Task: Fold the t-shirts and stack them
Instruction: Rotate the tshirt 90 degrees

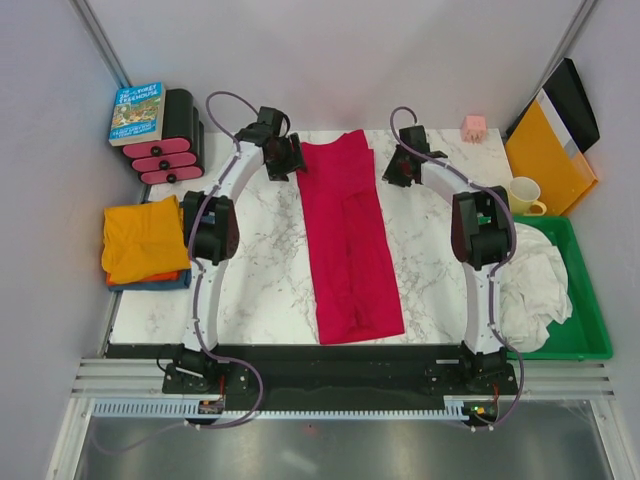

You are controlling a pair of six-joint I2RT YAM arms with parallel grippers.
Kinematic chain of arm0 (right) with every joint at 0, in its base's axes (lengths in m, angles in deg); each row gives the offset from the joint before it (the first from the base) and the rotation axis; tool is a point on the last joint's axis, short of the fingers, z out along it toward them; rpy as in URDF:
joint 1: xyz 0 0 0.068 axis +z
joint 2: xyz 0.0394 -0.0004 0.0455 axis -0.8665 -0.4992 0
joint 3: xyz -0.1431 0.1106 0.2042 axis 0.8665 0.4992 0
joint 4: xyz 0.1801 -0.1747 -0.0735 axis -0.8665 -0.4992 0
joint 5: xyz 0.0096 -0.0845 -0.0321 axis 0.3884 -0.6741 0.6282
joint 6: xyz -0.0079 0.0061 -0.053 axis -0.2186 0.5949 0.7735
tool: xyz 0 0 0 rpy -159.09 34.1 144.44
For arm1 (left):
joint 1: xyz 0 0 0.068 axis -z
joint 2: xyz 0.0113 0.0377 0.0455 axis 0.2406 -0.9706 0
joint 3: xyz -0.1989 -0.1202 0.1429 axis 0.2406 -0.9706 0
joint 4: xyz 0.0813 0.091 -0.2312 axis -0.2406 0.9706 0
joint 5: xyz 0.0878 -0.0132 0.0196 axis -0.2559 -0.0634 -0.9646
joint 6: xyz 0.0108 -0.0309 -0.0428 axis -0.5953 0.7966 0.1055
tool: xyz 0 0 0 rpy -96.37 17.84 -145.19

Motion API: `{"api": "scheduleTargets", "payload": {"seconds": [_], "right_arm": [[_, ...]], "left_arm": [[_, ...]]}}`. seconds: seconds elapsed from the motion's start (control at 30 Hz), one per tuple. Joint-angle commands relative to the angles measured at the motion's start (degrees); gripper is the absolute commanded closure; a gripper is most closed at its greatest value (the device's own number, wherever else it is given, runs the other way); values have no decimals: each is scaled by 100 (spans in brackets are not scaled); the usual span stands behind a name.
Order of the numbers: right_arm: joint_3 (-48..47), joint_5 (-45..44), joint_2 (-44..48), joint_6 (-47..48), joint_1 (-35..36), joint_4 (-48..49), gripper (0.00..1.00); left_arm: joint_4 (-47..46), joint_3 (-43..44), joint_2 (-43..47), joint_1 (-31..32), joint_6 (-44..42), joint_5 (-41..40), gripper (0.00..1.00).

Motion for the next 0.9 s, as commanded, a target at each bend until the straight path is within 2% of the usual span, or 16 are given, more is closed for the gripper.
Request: {"api": "scheduleTargets", "payload": {"seconds": [0.0, 0.2, 0.23, 0.3, 0.33, 0.43, 0.53, 0.67, 0.87], "right_arm": [[694, -362, 1744, -165, 269, 114, 69], [2909, -404, 3203, -8, 655, 167, 74], [3433, -501, 3389, 80, 847, 167, 74], [4129, -765, 3941, 133, 1050, 140, 75], [4316, -879, 4102, 142, 1208, 132, 75], [4949, -1038, 4726, 90, 1402, 114, 76], [5372, -1038, 5227, 19, 1542, 123, 76], [5749, -1038, 5710, 45, 1613, 18, 76], [6233, -942, 6159, 28, 1631, -53, 76]], "left_arm": [[-462, -1142, 2078, 303, -166, -469, 29], [-1146, -3814, 3355, 584, 141, -313, 33], [-1261, -4548, 3783, 863, 194, -347, 33], [-1551, -5246, 4216, 1442, 212, -706, 33], [-1648, -5876, 4627, 1655, 316, -812, 33], [-1930, -6828, 5183, 2437, 694, -1015, 33], [-2106, -7436, 5430, 3001, 1098, -1392, 33], [-2282, -7868, 5572, 3309, 1486, -1419, 33], [-2159, -8211, 5301, 3739, 1872, -1455, 34]]}}
